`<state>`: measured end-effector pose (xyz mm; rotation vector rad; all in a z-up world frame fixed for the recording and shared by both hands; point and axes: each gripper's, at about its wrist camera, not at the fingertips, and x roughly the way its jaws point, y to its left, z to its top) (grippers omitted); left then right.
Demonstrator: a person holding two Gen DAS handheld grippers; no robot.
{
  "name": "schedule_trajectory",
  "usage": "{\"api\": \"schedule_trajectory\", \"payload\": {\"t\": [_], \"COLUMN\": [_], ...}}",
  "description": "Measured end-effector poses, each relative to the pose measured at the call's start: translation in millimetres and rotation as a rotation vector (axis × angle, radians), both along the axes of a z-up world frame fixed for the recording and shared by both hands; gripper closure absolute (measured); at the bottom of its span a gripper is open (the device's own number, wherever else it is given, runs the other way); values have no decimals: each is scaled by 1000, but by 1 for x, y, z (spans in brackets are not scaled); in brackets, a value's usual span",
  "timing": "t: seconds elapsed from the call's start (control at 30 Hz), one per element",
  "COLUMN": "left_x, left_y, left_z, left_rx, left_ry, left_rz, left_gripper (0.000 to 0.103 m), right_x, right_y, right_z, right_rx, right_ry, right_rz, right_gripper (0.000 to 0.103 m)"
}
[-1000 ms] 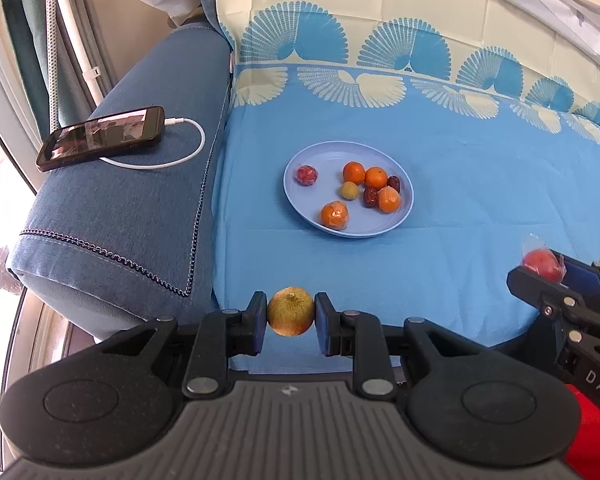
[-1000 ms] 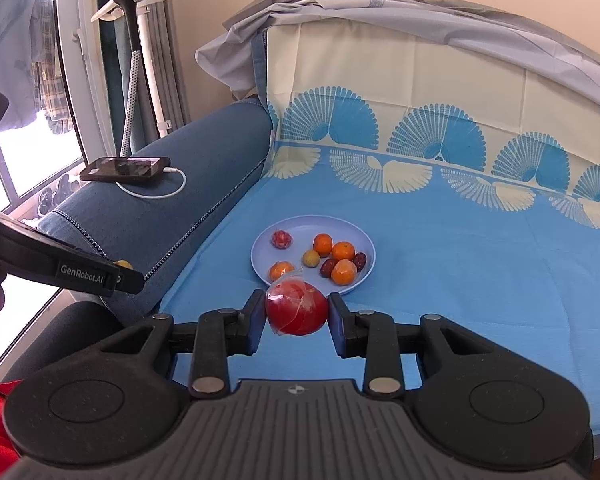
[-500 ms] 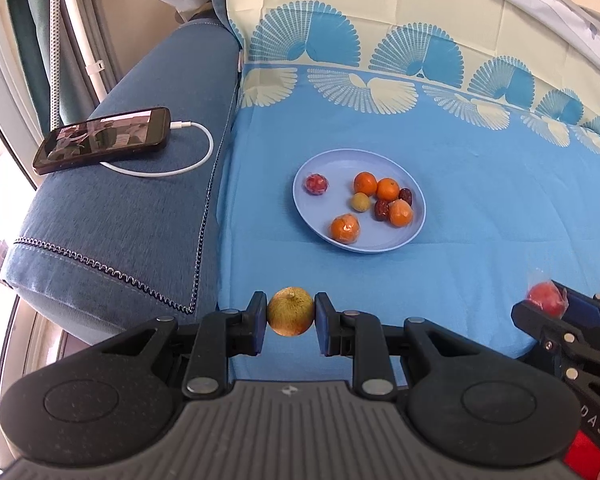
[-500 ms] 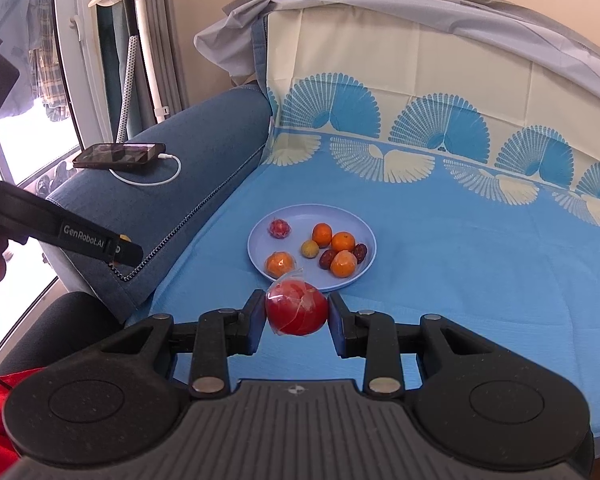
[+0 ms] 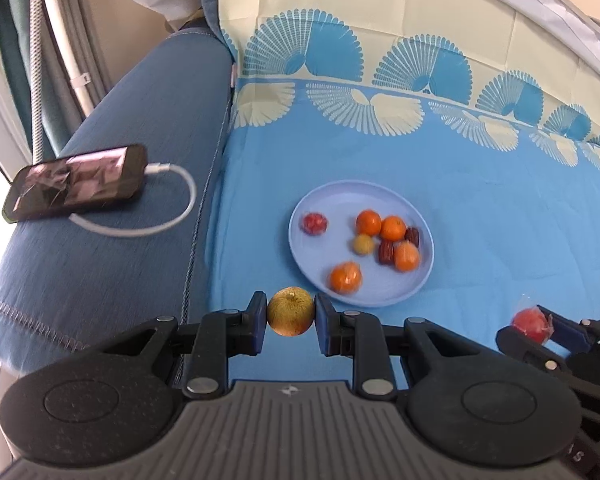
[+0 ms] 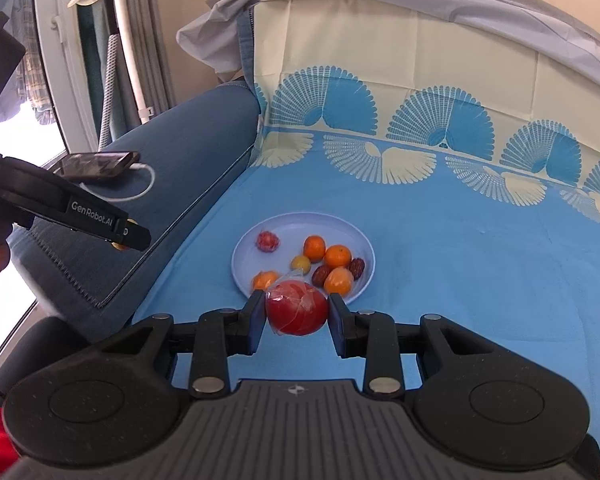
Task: Organize fruits
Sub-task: 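Carry both fruits over the plate beside the other fruits, then open both tools to release the fruits onto the plate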
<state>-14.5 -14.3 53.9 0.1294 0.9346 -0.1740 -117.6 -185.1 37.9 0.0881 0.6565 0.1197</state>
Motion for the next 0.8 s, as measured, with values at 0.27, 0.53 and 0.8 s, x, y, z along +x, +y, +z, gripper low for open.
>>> {"api": "schedule_trajectory", "payload": {"t": [0.27, 0.53, 0.8], "left_x": [67, 122, 156], "left_y": [-34, -61, -67], "left_z": [-22, -59, -97], "left_rx": [12, 27, 35], "left_ry": [12, 37, 71], "left_rz": [-28, -55, -64], "left_gripper": [75, 75, 75], "right_x": [69, 134, 171], "right_y": [-7, -16, -22], "right_z": [-21, -50, -82], "right_rx": [-1, -12, -36], "right_ry": [21, 44, 97], "right_rz": [-1, 3, 23], "right_gripper": [68, 68, 68]}}
